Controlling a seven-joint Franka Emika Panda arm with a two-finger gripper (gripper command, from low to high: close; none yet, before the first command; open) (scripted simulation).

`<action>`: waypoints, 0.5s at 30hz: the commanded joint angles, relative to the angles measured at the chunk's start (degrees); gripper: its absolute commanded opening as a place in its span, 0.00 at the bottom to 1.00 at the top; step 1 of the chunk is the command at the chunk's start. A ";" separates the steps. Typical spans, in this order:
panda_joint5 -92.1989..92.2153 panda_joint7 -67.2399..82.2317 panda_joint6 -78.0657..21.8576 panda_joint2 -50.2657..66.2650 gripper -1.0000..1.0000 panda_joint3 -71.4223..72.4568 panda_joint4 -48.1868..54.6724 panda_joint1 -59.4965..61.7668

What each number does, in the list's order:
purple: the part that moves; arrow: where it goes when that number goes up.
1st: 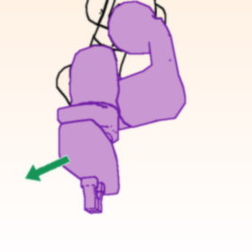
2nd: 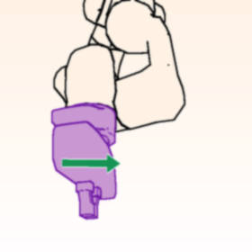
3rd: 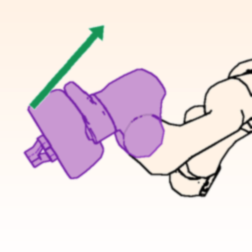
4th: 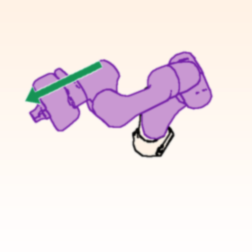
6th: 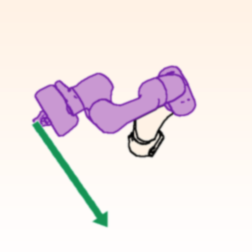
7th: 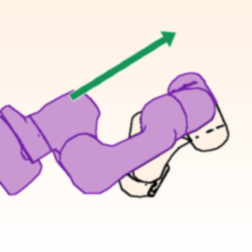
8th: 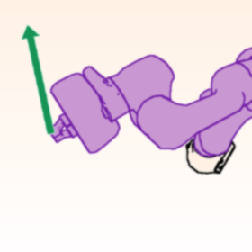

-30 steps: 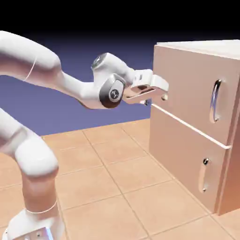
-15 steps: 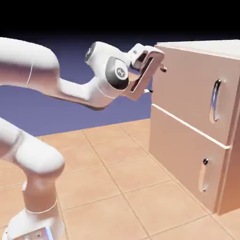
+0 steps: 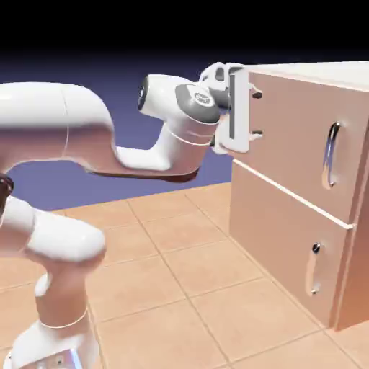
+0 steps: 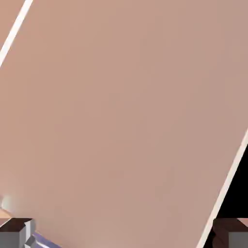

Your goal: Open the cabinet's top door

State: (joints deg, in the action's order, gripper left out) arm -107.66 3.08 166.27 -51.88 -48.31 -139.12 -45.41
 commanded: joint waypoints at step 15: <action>-37.38 15.81 -2.69 -6.67 0.50 -16.77 7.60 -15.53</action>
State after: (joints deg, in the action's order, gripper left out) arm -145.04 18.89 163.58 -58.55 -65.08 -131.52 -60.94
